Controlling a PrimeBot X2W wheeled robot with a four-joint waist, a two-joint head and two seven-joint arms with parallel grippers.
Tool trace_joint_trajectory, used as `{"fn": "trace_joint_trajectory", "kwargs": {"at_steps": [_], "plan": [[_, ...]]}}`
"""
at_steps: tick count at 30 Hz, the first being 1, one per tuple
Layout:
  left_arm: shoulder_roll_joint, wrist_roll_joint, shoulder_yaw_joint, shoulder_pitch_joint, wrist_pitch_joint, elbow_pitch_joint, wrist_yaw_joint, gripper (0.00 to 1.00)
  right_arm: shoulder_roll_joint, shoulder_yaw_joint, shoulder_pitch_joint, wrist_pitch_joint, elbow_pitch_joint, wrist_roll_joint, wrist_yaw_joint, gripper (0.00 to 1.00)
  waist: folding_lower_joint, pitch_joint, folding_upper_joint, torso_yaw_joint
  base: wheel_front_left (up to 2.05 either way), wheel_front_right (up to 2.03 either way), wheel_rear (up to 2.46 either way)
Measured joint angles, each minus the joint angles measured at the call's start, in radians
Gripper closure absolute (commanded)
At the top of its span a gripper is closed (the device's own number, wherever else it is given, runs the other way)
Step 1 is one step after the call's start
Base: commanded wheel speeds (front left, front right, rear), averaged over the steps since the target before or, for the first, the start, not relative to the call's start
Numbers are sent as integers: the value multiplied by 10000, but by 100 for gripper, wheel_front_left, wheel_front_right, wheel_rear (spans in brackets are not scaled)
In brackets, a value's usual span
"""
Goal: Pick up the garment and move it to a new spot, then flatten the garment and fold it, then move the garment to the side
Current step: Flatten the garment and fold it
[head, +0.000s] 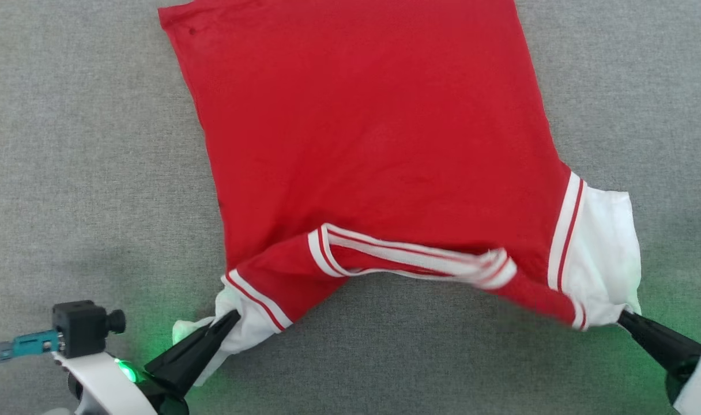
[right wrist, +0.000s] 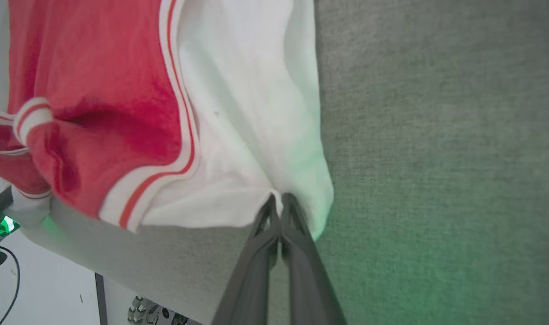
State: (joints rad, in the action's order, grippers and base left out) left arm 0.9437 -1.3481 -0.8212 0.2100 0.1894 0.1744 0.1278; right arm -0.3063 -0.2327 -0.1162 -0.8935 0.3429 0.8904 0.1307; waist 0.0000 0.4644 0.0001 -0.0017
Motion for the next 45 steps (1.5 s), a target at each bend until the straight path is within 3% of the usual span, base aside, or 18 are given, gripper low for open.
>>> {"fn": "trace_joint_trajectory", "kwargs": {"at_steps": [8,9,10,11,12,13,19,25,30,36,45], "plan": [[-21,303,-765,543,23,-426,2,100,-334,706,225,648,-535,-568,0,100,0,-23,0,30,0,0,0],[-27,301,-828,591,65,-464,2,100,-366,742,241,723,-579,-575,0,87,0,-31,0,25,0,0,0],[-19,299,-894,636,109,-500,2,100,-393,790,247,803,-604,-589,0,65,0,-42,0,14,0,0,0],[-8,288,-961,697,144,-535,2,100,-420,844,254,917,-610,-600,0,57,0,-57,0,-1,0,0,0],[10,288,-999,736,198,-554,2,100,-445,895,283,988,-612,-598,0,16,0,-69,0,-23,0,0,0],[31,288,-1055,766,228,-579,2,100,-479,955,298,1037,-591,-573,0,0,0,-86,0,-40,0,0,0],[217,336,-1331,954,493,-640,2,100,-838,888,384,1321,573,238,0,0,0,-229,0,-174,0,0,0],[276,525,-1459,1059,619,-562,2,100,-1411,-140,514,725,1952,953,-2,0,0,-328,0,-127,0,0,0],[115,966,-1597,1400,665,-481,2,100,-2071,-644,2026,52,2197,673,0,0,0,-214,0,147,0,0,0],[-345,1628,-2048,2190,648,-552,2,100,-2474,775,5613,-585,418,-479,0,0,0,193,0,688,0,0,0],[-1306,2151,-3026,3622,616,-625,13,100,-2403,2984,10987,-1198,-4165,-2890,0,0,0,1070,0,1878,0,0,0]]}}
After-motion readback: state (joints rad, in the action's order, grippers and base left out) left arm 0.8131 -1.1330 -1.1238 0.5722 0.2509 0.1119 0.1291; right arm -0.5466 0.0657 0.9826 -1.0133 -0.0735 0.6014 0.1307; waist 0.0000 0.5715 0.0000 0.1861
